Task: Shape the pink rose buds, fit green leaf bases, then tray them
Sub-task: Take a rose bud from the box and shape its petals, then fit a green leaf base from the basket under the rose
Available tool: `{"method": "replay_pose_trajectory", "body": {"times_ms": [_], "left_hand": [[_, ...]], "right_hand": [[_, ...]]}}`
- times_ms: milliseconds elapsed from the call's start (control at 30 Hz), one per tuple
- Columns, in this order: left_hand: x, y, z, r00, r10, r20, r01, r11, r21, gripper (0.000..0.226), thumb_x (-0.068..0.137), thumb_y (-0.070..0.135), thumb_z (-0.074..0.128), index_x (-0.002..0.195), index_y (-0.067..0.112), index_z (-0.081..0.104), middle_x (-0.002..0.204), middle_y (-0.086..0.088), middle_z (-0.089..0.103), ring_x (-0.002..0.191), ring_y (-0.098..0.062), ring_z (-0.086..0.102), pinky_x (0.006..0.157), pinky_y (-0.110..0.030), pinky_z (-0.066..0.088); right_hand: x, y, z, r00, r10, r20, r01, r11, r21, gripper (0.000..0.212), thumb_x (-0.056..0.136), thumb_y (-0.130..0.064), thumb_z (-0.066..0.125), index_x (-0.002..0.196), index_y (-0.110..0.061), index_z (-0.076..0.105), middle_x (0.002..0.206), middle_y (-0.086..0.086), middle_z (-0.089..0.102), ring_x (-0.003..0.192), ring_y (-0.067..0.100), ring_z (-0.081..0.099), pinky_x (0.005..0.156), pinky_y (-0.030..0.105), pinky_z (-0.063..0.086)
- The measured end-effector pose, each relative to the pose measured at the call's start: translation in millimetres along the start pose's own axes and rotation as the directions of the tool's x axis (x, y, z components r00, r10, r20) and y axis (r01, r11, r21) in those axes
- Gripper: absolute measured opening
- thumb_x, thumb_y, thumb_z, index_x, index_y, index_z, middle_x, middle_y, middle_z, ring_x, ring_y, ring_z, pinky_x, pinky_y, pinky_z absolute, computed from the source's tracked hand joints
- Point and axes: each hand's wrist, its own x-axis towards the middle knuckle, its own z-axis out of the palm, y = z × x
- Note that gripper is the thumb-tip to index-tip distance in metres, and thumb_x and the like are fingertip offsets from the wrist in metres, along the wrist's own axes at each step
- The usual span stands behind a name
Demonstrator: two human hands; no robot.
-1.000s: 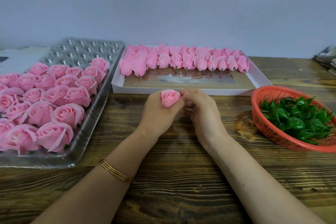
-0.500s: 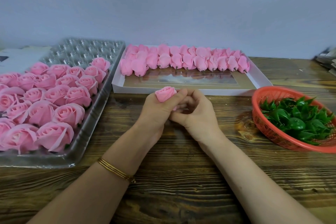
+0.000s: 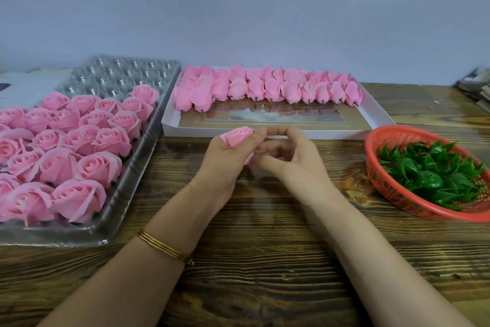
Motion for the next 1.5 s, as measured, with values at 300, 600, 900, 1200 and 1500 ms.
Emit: {"method": "replay_pose_trajectory", "body": {"times_ms": [300,600,900,1200,1500], "left_hand": [[4,-4,-2,0.997,0.014,-0.080,-0.004,0.993,0.121,0.031,0.091,0.025,0.069,0.061,0.022,0.061,0.062,0.002,0.056,0.059,-0.010,0.049,0.058,-0.022,0.045],[1,-2,0,0.998,-0.023,-0.066,0.030,0.995,0.097,0.023,0.091,0.024,0.068,0.071,0.017,0.060,0.062,0.003,0.057,0.060,-0.009,0.049,0.060,-0.023,0.043],[1,-2,-1,0.998,-0.037,-0.056,0.043,0.993,0.106,0.024,0.089,0.027,0.071,0.067,0.020,0.064,0.063,0.003,0.059,0.060,-0.007,0.051,0.060,-0.022,0.045],[3,-4,-3,0.998,-0.033,-0.045,0.038,0.992,0.120,0.030,0.088,0.030,0.072,0.059,0.026,0.066,0.063,0.004,0.059,0.060,-0.007,0.052,0.058,-0.021,0.045],[2,0,-2,0.997,-0.059,-0.058,0.065,0.992,0.112,0.022,0.089,0.027,0.071,0.070,0.020,0.064,0.064,0.003,0.059,0.061,-0.009,0.052,0.062,-0.024,0.045]], "right_hand": [[7,-23,-91,0.829,-0.349,-0.437,-0.059,0.723,-0.689,0.016,0.080,-0.007,0.061,0.089,-0.016,0.070,0.081,0.001,0.070,0.082,0.024,0.066,0.083,0.037,0.052],[12,1,-144,0.782,-0.060,-0.620,-0.567,0.341,-0.749,0.012,0.080,-0.015,0.061,0.087,-0.008,0.066,0.090,0.023,0.063,0.105,0.046,0.045,0.077,0.038,0.024],[18,9,-146,0.734,0.040,-0.677,-0.654,0.311,-0.690,0.025,0.083,-0.019,0.064,0.104,-0.006,0.067,0.114,0.029,0.057,0.119,0.043,0.034,0.096,0.047,0.034],[20,10,-148,0.727,0.021,-0.687,-0.648,0.352,-0.675,0.022,0.089,-0.016,0.060,0.105,-0.008,0.072,0.121,0.027,0.056,0.122,0.045,0.034,0.099,0.050,0.036],[16,2,-150,0.745,-0.238,-0.623,-0.443,0.522,-0.729,0.025,0.090,-0.011,0.048,0.097,0.000,0.068,0.099,0.030,0.065,0.101,0.050,0.055,0.089,0.048,0.045]]}}
